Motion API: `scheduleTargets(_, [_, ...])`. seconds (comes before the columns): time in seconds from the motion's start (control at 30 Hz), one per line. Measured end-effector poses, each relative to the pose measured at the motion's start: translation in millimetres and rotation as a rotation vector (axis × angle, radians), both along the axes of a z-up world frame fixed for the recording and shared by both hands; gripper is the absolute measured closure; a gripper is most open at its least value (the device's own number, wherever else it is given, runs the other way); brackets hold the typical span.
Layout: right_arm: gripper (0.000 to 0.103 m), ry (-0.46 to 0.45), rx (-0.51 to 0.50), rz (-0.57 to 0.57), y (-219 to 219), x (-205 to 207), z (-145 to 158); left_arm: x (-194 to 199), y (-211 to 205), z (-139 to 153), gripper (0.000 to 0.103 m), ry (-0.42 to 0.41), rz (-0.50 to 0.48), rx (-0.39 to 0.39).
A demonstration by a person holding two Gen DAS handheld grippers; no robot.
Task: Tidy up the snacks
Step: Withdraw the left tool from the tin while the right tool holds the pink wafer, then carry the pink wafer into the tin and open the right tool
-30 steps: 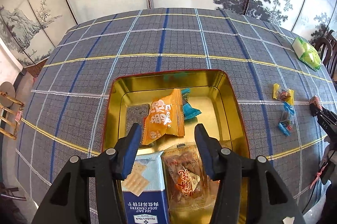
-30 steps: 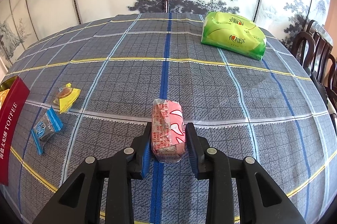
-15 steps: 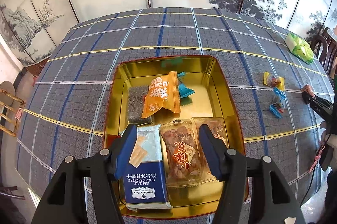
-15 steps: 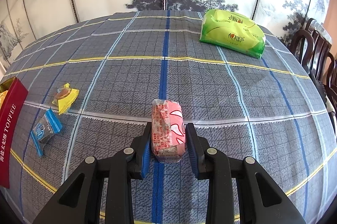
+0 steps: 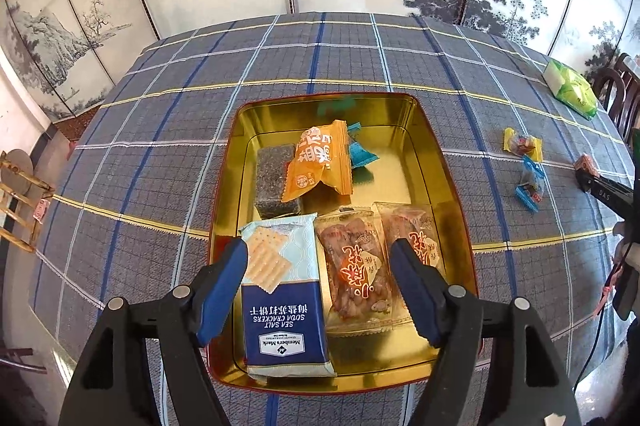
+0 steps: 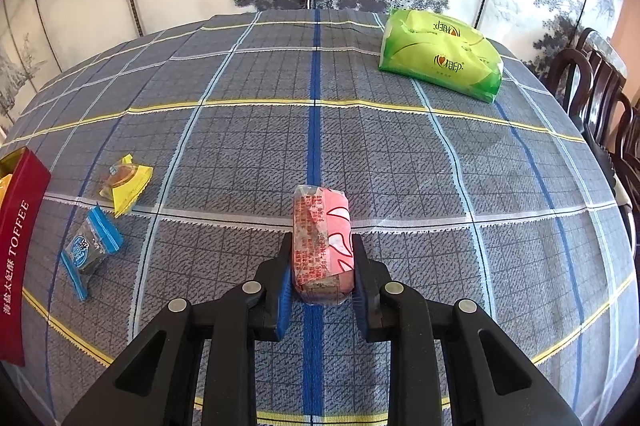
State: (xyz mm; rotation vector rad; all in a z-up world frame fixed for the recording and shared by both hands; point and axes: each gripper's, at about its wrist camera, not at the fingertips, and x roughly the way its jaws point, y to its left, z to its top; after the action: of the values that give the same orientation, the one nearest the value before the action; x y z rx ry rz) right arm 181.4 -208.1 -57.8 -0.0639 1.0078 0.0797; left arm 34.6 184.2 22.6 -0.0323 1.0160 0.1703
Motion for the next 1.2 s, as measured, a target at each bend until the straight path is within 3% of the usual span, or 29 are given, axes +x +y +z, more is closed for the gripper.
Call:
scheduleTargets(0.2, [0.078,-0.008,0.004,0.016,12.7,-10.3,9.6,-16.0,5.4,3.9,0.030,-0.018,0.010,-0.022])
scheduleTargets(0.4, [0.078,-0.045,0.063,0.077,41.8,-23.3,38.7,-27.9,28.7,13.3,0.029,-0.044,0.083,-0.028])
scheduleTargets(0.77, [0.078,-0.088,0.197,0.363,179.5,-57.7,86.8,-55.2,78.1,24.7,0.028,-0.058,0.232,-0.030])
scheduleTargets(1.0, [0.078,-0.030,0.235,0.529,263.0,-88.9,80.0,-68.6,97.9,21.7,0.028,-0.046,0.283,-0.028])
scheduleTargets(1.2, [0.078,0.040,0.209,0.579,299.5,-103.3,55.6,-76.6,107.2,14.1,0.028,-0.022,0.315,-0.013])
